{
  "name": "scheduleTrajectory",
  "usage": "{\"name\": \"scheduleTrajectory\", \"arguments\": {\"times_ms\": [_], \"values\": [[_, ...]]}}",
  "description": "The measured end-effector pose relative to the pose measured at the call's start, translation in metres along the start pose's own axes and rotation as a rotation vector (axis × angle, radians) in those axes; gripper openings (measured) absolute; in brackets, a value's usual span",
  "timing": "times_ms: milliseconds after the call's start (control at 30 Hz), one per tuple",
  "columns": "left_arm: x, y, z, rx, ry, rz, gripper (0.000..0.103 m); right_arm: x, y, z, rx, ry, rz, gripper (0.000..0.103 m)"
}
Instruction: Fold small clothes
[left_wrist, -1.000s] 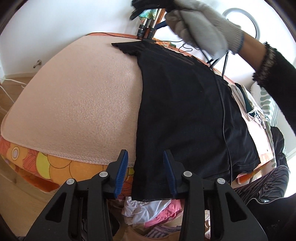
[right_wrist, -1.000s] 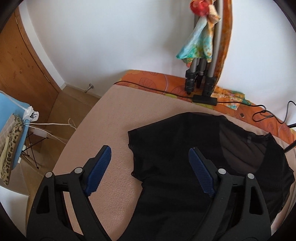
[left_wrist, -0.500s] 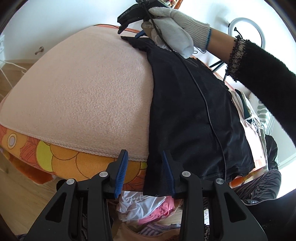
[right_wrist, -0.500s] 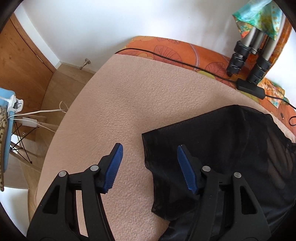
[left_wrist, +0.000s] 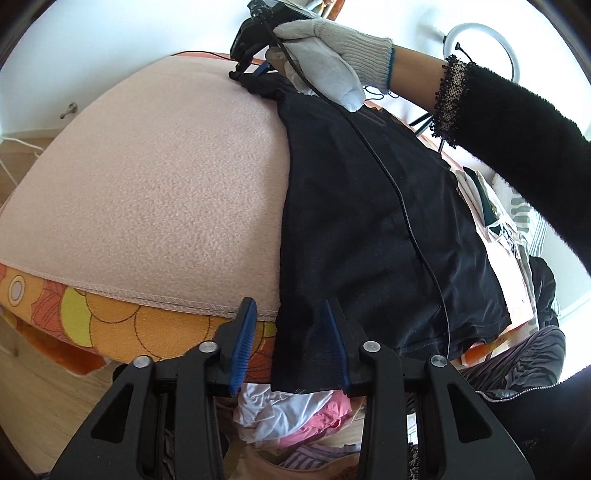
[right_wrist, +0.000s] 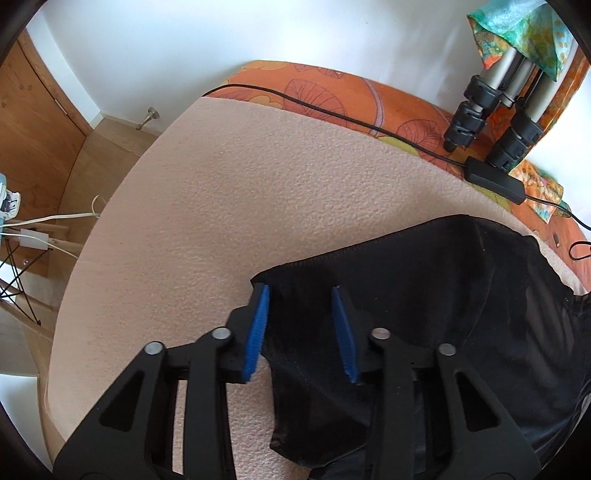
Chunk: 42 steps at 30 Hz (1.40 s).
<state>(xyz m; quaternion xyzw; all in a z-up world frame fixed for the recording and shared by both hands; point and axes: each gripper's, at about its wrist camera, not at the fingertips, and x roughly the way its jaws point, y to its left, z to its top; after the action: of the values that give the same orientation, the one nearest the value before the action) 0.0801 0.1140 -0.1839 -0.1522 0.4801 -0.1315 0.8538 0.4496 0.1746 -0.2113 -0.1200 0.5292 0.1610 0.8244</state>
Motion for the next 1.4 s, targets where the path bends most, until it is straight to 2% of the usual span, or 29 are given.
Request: {"name": "scheduleTrajectory", "arguments": {"times_ms": [33, 67, 100, 233, 333, 567, 700, 800, 867, 967, 1133, 1400], "values": [[0.0, 0.0, 0.0, -0.002, -0.004, -0.004, 0.022, 0.001, 0.0, 0.002, 0.002, -0.002, -0.002, 0.021], [0.003, 0.002, 0.0, -0.012, 0.008, -0.024, 0.009, 0.002, -0.002, 0.003, 0.006, -0.002, 0.002, 0.019], [0.005, 0.005, 0.0, -0.034, 0.018, -0.061, 0.006, 0.001, -0.004, 0.003, 0.012, -0.003, 0.006, 0.016], [0.002, 0.012, 0.0, -0.096, -0.003, -0.164, 0.004, 0.0, -0.01, 0.004, 0.028, -0.012, 0.01, 0.006], [-0.004, 0.01, 0.001, -0.105, -0.04, -0.205, 0.003, -0.008, -0.015, 0.005, 0.04, -0.041, 0.003, 0.004], [-0.005, -0.005, 0.004, -0.062, -0.052, -0.215, 0.002, -0.043, -0.035, 0.008, 0.08, -0.111, 0.048, 0.003], [-0.005, -0.013, 0.005, -0.035, -0.059, -0.209, 0.002, -0.045, -0.043, 0.012, 0.099, -0.097, 0.101, 0.003], [-0.006, -0.012, 0.006, -0.049, -0.064, -0.23, 0.002, -0.048, -0.037, 0.013, 0.066, -0.128, 0.045, 0.003], [-0.005, -0.011, 0.006, -0.05, -0.062, -0.232, 0.002, -0.047, -0.035, 0.012, 0.068, -0.123, 0.073, 0.003], [-0.006, -0.012, 0.008, -0.072, -0.063, -0.271, 0.002, -0.058, -0.04, 0.011, 0.068, -0.156, 0.06, 0.003], [-0.012, -0.029, 0.01, -0.019, -0.084, -0.288, 0.002, -0.083, -0.065, 0.009, 0.115, -0.191, 0.047, 0.003], [-0.003, -0.077, 0.017, 0.1, -0.062, -0.34, 0.002, -0.128, -0.122, -0.014, 0.164, -0.245, -0.012, 0.003]]}}
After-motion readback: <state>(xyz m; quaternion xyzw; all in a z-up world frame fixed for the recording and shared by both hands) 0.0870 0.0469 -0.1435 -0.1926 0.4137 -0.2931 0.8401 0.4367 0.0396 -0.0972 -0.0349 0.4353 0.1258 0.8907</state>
